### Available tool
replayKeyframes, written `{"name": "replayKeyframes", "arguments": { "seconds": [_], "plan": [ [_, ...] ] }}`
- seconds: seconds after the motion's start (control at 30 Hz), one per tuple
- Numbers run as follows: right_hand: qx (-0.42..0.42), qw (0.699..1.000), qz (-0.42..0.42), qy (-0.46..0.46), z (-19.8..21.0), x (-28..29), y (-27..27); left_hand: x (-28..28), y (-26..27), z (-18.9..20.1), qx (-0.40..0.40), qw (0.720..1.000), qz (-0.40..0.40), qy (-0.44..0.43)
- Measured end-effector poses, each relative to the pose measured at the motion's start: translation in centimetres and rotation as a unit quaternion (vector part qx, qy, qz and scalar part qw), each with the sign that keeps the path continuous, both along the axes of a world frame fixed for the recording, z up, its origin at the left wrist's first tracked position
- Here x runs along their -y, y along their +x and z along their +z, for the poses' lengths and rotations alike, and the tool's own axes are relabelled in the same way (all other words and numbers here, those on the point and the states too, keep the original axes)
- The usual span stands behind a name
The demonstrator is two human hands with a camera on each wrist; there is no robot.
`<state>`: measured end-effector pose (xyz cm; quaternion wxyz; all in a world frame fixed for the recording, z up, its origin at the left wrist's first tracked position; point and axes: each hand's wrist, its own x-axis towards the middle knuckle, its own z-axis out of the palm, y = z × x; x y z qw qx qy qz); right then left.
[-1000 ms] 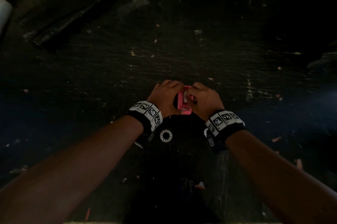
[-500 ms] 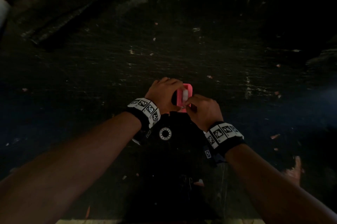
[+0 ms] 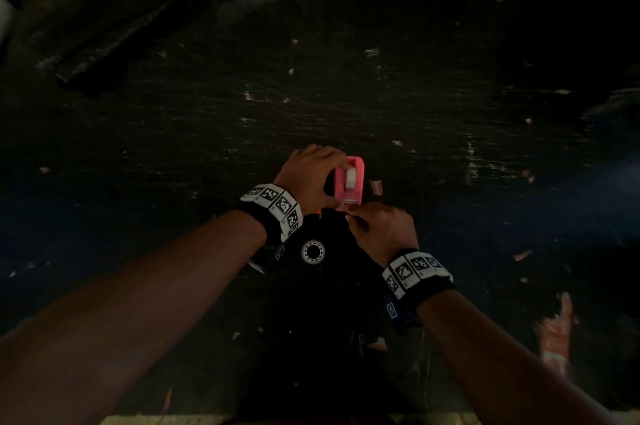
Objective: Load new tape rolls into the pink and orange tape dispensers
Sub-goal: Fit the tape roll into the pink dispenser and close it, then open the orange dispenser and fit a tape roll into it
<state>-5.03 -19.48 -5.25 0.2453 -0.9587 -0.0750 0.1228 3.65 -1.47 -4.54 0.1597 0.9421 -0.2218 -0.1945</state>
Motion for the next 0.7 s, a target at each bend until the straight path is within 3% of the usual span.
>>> {"name": "replayKeyframes", "arguments": {
  "seconds": [0.2,0.37,0.47,0.7],
  "plan": [
    [0.009,0.992,-0.117,0.040,-0.5,0.6,0.4,-0.1,0.0,0.0,0.001,1.000,0.004,-0.017],
    [-0.014,0.995,-0.087,0.043,-1.0,0.4,1.7,-0.6,-0.5,0.0,0.010,0.999,0.002,-0.052],
    [-0.006,0.995,-0.082,0.051,-1.1,0.4,1.9,-1.9,-1.2,0.2,-0.009,0.997,0.043,-0.065],
    [-0.008,0.995,-0.088,0.043,-0.8,0.5,2.1,-6.4,-2.3,-0.5,-0.091,0.993,0.080,-0.007]
  ]
}}
